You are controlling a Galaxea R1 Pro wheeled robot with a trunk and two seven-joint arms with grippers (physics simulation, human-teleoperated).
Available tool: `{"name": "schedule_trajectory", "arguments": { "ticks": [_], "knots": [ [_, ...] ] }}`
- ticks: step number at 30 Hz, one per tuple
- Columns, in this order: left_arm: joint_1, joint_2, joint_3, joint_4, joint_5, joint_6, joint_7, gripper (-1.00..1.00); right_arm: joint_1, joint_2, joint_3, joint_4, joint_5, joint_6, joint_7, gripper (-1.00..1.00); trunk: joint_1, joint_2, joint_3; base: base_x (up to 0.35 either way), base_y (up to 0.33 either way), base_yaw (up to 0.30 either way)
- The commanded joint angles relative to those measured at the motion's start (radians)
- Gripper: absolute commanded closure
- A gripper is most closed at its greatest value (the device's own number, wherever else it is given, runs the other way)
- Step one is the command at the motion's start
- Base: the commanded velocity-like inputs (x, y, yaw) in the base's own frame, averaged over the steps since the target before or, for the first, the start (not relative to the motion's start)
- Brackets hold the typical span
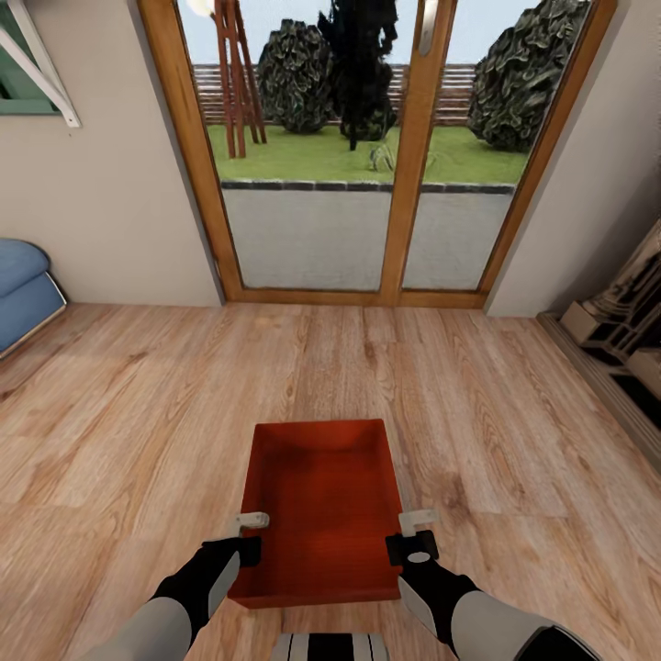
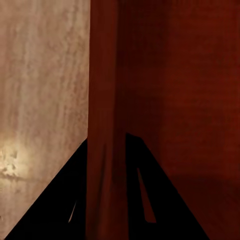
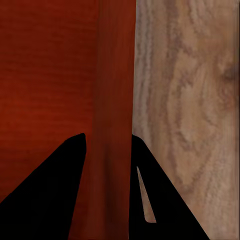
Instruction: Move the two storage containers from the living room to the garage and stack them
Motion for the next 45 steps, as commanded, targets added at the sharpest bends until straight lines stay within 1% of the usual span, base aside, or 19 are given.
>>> {"name": "schedule_trajectory", "arguments": {
  "ticks": [1, 45],
  "knots": [
    [0.000, -0.001, 0.009, -0.003, -0.021, 0.007, 0.002, 1.00, -0.001, 0.000, 0.004, 0.001, -0.011, -0.006, -0.005, 1.00, -0.004, 0.007, 0.003, 0.000, 0.000, 0.000],
    [0.000, 0.001, 0.009, -0.004, -0.020, 0.005, 0.002, 1.00, -0.001, 0.000, 0.004, 0.000, -0.013, -0.011, -0.005, 1.00, -0.173, 0.315, 0.140, 0.000, 0.000, 0.000]
  ]
}}
